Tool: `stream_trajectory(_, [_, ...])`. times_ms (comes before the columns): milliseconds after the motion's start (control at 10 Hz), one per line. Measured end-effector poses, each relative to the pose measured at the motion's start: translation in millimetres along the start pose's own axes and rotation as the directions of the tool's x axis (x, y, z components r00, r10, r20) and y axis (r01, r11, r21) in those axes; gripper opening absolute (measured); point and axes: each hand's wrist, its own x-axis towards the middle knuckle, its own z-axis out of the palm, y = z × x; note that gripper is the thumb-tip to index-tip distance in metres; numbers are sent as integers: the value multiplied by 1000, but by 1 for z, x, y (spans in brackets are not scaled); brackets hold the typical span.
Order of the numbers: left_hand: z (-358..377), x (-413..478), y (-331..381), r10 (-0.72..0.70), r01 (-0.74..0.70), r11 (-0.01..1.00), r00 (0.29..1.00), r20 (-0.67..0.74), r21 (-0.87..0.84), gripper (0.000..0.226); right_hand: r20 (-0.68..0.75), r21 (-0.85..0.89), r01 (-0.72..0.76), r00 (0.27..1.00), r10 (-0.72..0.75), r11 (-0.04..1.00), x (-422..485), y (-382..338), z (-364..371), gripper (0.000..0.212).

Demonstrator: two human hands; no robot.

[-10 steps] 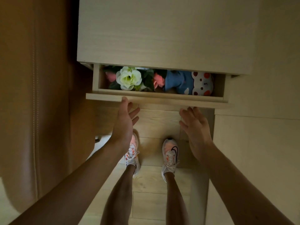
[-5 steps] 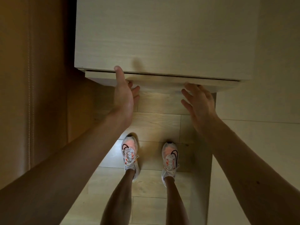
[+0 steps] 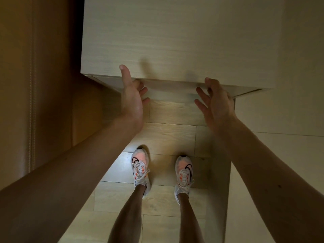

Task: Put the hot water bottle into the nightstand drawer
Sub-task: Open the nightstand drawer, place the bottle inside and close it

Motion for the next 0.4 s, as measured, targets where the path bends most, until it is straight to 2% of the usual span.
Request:
stream_trajectory(100, [-3, 2, -2, -14, 15, 1000, 999, 37, -16, 90, 28, 6, 7, 1000, -7, 1000, 1, 1, 0, 51])
stream_trajectory(200, [-5, -1, -2, -42, 51, 996, 991, 127, -73, 89, 68, -92, 31, 997, -25, 995, -3, 4, -6, 47])
stream_trajectory(300, [0, -8, 2, -66, 66, 998, 987, 149, 3, 80, 111, -275, 24, 994, 7, 961, -20, 5, -7, 67])
stream_trajectory(400, [11, -35, 10, -32, 18, 995, 989, 146, 101, 69, 102, -405, 36, 995, 6, 914, -42, -2, 1, 60])
